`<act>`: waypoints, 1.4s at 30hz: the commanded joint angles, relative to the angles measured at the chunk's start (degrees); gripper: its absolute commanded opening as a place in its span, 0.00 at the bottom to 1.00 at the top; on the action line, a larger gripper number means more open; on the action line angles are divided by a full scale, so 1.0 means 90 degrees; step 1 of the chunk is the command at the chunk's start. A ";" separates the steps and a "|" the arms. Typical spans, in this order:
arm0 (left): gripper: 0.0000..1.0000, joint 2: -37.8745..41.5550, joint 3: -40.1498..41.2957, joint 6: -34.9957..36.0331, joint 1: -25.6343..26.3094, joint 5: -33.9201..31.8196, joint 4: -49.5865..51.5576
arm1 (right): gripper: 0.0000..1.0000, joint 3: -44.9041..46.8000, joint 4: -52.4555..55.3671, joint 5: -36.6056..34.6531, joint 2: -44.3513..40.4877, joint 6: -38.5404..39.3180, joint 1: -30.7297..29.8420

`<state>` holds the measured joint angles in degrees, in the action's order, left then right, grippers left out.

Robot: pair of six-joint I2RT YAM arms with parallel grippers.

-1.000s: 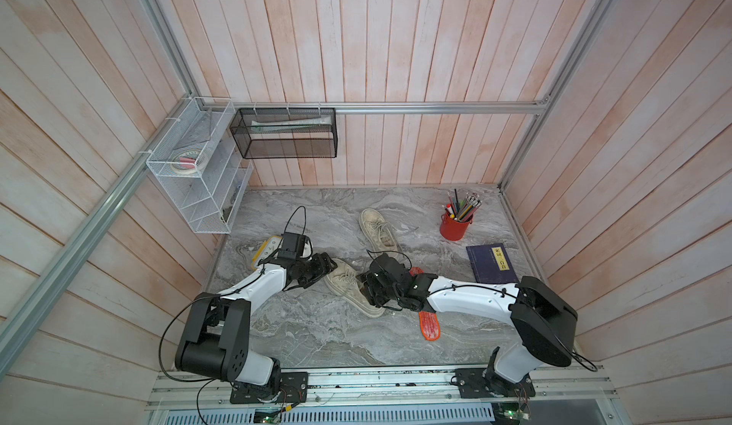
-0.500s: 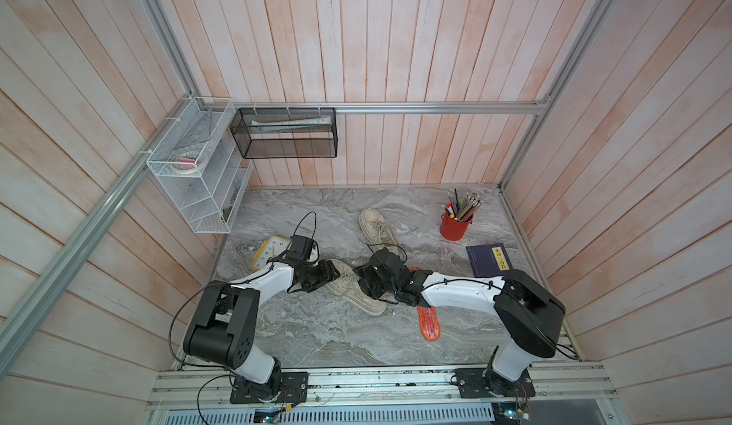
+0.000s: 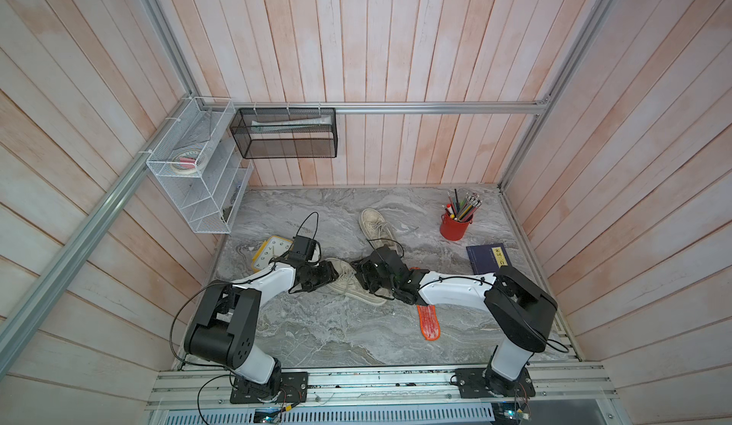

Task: Remove the insole from the shoe
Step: Untie the shoelace on the shoe.

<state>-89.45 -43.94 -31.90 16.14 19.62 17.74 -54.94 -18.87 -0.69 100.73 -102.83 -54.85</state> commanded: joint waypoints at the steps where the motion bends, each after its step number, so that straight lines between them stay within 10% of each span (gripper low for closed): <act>1: 0.64 -0.0260 0.0262 0.0251 0.0211 0.0214 0.0092 | 0.39 -0.0217 -0.1184 0.0242 0.0048 0.0299 0.0020; 28: 0.64 -0.0755 0.0322 0.0854 0.0959 0.0596 0.0180 | 0.41 -0.0106 -0.4912 0.2058 0.0815 0.2078 0.0303; 42: 0.64 -0.1047 -0.0122 0.1115 0.0958 0.0389 0.0425 | 0.29 0.0211 -0.2987 0.2571 -0.0360 0.2441 0.0387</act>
<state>-94.43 -47.46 -25.87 20.93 15.40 12.99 -50.50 -38.00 16.38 103.18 -82.83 -50.19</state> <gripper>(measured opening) 0.637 0.293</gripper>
